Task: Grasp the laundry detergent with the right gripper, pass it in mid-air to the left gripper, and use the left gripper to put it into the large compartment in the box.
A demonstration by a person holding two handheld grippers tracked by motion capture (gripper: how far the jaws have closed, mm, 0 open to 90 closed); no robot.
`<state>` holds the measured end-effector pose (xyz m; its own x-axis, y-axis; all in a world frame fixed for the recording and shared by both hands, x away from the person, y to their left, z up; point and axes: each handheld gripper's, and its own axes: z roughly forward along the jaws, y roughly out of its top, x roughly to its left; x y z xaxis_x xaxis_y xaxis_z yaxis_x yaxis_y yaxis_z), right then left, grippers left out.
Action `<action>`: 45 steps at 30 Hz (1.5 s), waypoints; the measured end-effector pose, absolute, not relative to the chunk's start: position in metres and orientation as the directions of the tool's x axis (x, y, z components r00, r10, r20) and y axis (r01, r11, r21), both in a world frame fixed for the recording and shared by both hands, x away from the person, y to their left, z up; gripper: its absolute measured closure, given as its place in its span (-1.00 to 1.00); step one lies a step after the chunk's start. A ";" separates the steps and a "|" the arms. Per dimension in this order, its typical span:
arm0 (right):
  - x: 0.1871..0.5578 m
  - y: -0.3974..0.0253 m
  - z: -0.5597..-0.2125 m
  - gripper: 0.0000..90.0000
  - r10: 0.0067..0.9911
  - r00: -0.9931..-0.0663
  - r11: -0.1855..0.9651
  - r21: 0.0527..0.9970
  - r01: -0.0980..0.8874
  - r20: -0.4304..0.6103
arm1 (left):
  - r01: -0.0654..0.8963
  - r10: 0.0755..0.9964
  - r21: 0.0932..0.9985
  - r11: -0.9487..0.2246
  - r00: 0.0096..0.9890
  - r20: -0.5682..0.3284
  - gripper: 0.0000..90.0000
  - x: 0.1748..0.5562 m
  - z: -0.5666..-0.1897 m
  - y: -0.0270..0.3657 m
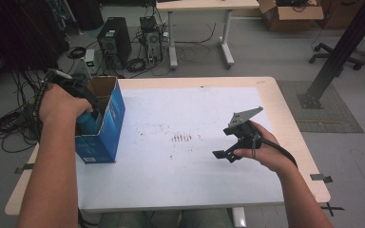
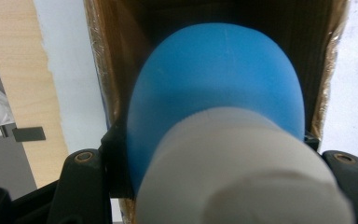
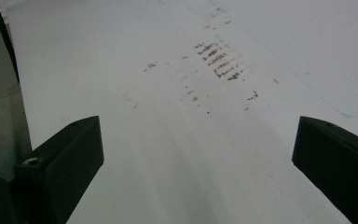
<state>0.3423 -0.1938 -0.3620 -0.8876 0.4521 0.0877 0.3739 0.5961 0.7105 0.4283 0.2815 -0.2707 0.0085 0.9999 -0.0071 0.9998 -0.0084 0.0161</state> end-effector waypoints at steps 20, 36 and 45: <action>0.341 -0.194 -0.363 -0.95 0.454 -0.886 0.590 0.715 0.376 0.091 | 1.000 1.000 -0.005 -0.017 0.017 -0.014 -0.15 0.430 -0.290 0.279; 0.341 -0.197 -0.366 -0.95 0.458 -0.884 0.586 0.715 0.381 0.096 | 1.000 1.000 -0.017 -0.010 0.010 0.000 -0.15 0.431 -0.301 0.280; 0.341 -0.196 -0.365 -0.95 0.456 -0.885 0.585 0.718 0.378 0.094 | 1.000 1.000 -0.010 -0.014 0.014 -0.002 -0.15 0.430 -0.302 0.281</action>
